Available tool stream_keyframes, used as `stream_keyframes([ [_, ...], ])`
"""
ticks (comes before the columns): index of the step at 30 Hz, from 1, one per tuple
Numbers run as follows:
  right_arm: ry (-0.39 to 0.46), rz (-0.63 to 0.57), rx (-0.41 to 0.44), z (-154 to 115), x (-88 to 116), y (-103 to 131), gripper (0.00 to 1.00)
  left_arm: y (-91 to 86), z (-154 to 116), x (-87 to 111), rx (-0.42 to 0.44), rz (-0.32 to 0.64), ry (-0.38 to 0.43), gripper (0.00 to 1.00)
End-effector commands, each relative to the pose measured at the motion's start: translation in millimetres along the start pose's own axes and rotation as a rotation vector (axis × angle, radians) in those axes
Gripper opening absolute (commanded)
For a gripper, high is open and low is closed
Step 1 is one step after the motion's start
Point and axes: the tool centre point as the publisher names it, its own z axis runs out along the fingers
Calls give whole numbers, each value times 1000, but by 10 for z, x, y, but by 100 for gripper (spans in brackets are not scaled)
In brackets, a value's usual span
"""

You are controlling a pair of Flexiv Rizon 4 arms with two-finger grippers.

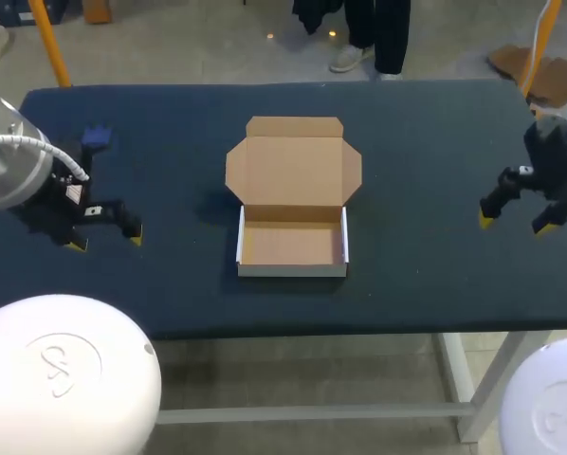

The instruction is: Assemble the packaging by folding the flat box into shape, placing the metal phone stand inside, and closing the box properly

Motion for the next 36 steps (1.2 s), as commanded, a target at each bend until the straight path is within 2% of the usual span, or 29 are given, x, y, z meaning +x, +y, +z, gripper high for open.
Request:
stream_keyframes([
  [1, -2, 0, 4, -26, 6, -7, 100, -16, 42, -7, -4, -4, -4, 100],
  [36, -2, 0, 4, -26, 6, -7, 100, -22, 82, 1, -9, -11, -13, 100],
])
